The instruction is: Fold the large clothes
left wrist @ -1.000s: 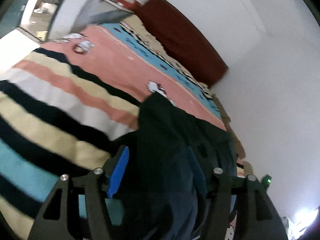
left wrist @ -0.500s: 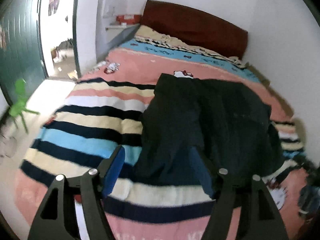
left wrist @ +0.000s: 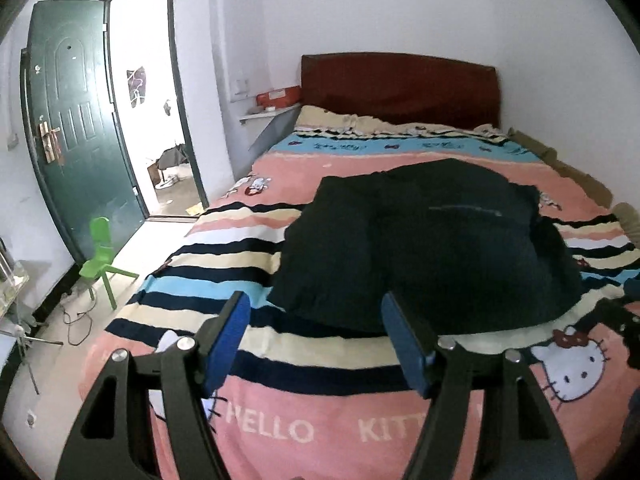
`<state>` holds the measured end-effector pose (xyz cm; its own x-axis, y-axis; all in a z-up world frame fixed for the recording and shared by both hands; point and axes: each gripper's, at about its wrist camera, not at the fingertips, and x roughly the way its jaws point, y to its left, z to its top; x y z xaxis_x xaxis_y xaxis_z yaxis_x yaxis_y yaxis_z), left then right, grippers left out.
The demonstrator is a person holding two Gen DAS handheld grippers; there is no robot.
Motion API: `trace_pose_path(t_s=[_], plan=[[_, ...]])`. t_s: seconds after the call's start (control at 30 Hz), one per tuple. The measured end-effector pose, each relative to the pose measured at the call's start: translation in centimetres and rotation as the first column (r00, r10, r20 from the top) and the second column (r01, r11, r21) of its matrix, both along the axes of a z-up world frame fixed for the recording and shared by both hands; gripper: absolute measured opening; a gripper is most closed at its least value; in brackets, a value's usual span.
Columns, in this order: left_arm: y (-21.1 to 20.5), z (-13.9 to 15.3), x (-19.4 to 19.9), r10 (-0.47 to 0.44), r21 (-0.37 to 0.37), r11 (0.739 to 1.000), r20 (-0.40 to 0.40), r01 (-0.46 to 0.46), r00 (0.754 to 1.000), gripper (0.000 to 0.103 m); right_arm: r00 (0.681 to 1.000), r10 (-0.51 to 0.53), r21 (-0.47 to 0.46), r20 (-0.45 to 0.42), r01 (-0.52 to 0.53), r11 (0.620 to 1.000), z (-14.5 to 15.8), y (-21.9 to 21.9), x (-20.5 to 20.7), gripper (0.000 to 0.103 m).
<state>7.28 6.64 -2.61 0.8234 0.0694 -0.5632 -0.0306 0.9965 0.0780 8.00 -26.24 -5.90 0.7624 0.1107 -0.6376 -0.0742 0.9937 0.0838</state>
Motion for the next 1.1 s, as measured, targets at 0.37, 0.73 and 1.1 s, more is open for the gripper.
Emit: trace_pose_path(t_s=[0.37,0.73,1.1], plan=[[-2.0,0.1,-2.4,-0.019,0.056,0.998,0.031,0.017,0.999,0.067,0.998,-0.032,-0.033,0.049,0.033,0.999,0.1,0.0,-2.3,0.102],[-2.9,-1.5,-1.9,-0.031,0.080,0.996,-0.008,0.032,0.999,0.067,0.998,-0.066,-0.021,0.008,0.066,0.998,-2.5,-1.8,-2.3,0.102],[-3.8,-3.9,2.3,-0.044,0.109,0.993,-0.071,0.052,0.996,0.067,0.998,-0.051,-0.045,-0.042,0.049,0.998,-5.3,-2.2,1.8,0.102]])
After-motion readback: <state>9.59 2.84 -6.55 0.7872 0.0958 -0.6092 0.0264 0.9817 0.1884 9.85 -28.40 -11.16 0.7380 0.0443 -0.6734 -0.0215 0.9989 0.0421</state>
